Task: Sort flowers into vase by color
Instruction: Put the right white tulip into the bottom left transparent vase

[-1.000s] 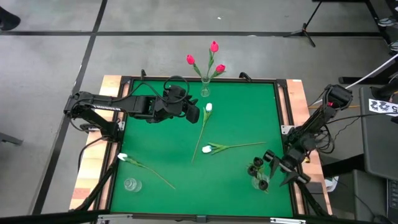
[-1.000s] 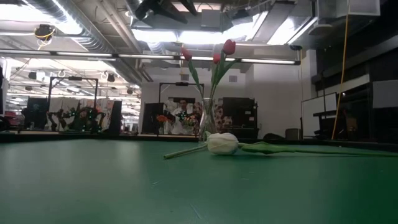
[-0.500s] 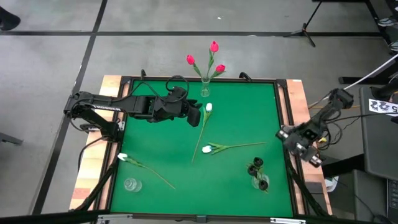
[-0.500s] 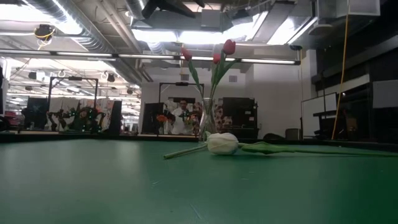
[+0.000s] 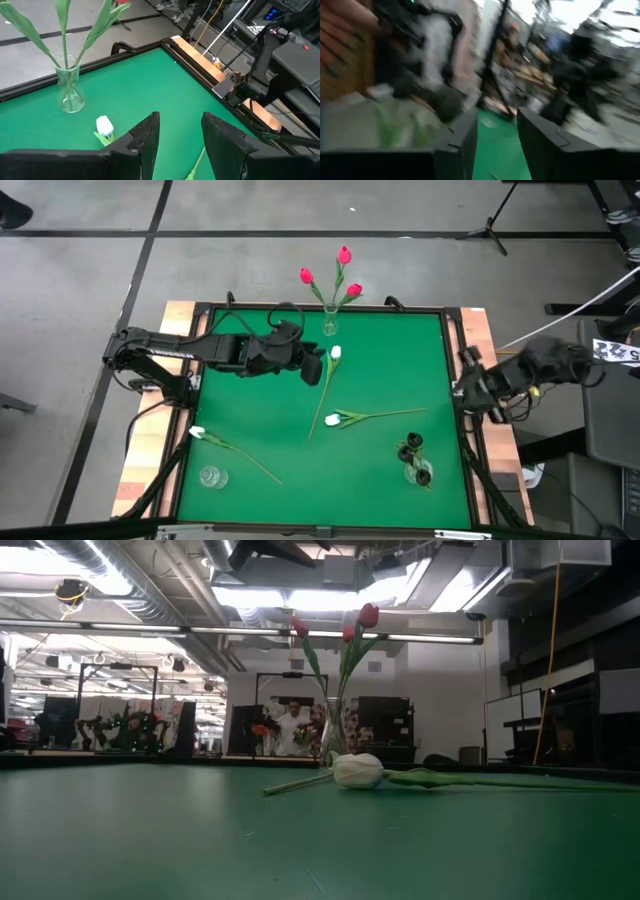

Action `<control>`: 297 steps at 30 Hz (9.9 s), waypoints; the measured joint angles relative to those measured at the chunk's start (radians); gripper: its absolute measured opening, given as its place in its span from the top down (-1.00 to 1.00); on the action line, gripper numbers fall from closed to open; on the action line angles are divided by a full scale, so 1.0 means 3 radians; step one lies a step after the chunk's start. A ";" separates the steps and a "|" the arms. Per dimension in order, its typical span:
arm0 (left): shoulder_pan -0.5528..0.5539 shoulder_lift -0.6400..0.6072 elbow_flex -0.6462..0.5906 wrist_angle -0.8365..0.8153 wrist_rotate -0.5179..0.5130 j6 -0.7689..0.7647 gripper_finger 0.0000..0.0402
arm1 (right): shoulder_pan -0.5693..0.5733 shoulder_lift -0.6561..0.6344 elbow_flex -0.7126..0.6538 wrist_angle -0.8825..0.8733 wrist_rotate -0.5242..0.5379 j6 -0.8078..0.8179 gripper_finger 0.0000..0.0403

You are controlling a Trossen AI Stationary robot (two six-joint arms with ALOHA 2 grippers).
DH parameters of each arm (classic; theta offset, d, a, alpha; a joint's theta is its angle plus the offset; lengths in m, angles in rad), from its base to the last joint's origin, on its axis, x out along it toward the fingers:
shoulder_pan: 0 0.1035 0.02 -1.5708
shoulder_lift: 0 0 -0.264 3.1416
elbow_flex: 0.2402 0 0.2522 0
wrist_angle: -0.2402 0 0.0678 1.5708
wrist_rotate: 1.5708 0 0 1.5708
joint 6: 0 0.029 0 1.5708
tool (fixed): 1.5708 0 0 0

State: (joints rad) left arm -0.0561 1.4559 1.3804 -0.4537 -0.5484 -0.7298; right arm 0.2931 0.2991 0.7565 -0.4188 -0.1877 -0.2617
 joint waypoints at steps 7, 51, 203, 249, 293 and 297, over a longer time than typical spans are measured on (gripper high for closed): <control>-0.0037 0.0000 0.0000 -0.0038 0.0083 0.0091 0.29 | -0.0201 0.0440 0.0294 -0.0607 0.0752 -0.0527 0.31; -0.0259 0.0000 -0.0001 -0.0764 0.0309 0.0512 0.28 | -0.0979 0.4131 0.0278 -0.0333 -0.0041 -0.0887 -0.18; -0.1972 -0.1937 -0.1998 0.1851 -0.0027 0.0798 0.99 | -0.1260 0.3321 0.1500 0.2664 -0.1393 0.0335 -0.06; -0.5040 -0.1780 -0.2337 0.1278 -0.3410 0.0000 1.00 | -0.1260 0.3233 0.1499 0.2084 -0.1029 0.0157 -0.06; -0.5435 -0.1743 -0.2413 0.0654 -0.3410 -0.0359 0.97 | -0.1259 0.3383 0.1499 0.2061 0.0041 0.0336 -0.06; -0.5435 -0.1644 -0.2413 0.0782 -0.3409 -0.0359 0.99 | -0.1260 0.3383 0.1499 0.2054 0.0040 0.0336 -0.06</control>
State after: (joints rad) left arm -1.6868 0.9626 0.6563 -0.2192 -1.5711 -0.8376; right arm -0.0849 1.3140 1.2060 0.1974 -0.1757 -0.1608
